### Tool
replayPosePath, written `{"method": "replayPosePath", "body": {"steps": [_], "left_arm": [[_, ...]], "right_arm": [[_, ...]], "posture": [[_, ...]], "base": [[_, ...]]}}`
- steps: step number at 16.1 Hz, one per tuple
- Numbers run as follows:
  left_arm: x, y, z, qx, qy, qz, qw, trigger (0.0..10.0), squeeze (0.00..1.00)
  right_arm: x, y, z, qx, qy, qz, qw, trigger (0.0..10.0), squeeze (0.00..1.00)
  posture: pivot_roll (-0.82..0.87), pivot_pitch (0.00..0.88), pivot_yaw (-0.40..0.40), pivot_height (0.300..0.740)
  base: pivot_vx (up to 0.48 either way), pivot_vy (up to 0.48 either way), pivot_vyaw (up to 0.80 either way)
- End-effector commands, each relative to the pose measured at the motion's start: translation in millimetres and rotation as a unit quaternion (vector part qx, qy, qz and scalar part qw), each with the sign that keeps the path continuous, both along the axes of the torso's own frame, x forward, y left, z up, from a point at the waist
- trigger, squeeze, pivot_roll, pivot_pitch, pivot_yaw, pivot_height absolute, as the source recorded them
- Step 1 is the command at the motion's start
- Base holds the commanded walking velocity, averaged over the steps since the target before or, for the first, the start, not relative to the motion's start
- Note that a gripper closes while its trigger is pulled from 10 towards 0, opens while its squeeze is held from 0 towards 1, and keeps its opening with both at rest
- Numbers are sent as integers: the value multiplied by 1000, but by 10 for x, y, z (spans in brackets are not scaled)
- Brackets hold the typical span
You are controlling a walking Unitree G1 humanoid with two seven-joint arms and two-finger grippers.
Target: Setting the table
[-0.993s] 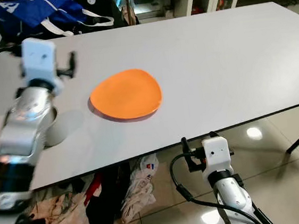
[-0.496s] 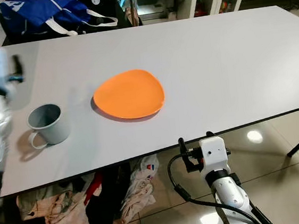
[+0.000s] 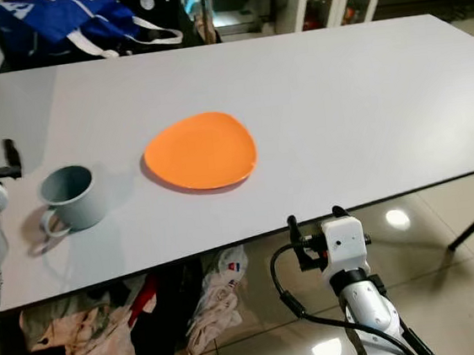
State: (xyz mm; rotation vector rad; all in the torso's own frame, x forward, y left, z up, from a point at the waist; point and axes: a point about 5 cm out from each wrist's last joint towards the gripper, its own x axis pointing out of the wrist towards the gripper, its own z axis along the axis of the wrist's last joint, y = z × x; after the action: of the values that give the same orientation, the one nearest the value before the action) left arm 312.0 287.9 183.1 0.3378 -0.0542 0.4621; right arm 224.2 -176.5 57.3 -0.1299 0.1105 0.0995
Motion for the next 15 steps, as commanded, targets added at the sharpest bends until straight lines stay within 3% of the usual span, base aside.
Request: {"method": "replayPosePath", "body": {"steps": [1,4,7,11,15], "left_arm": [[-30,74,43,37,-4,40,999,10000,0],[-34,91,21,48,6,51,997,10000,0],[-58,25,-302,53,84,51,994,10000,0],[-105,128,-463,76,127,86,985,10000,0],[-90,40,-557,64,140,73,985,10000,0]], "right_arm": [[26,-53,3,-2,-4,-2,1000,10000,0],[28,-69,-19,-3,-2,-3,1000,10000,0],[66,47,178,49,-47,33,997,10000,0],[58,47,266,52,-55,42,996,10000,0],[44,65,290,53,-52,42,996,10000,0]], "posture": [[-53,2,-10,740],[-54,3,-9,740],[-70,4,-1,740],[-78,0,-2,740],[-84,0,4,740]], "base": [[0,0,0],[0,0,0],[0,0,0],[0,0,0],[0,0,0]]}}
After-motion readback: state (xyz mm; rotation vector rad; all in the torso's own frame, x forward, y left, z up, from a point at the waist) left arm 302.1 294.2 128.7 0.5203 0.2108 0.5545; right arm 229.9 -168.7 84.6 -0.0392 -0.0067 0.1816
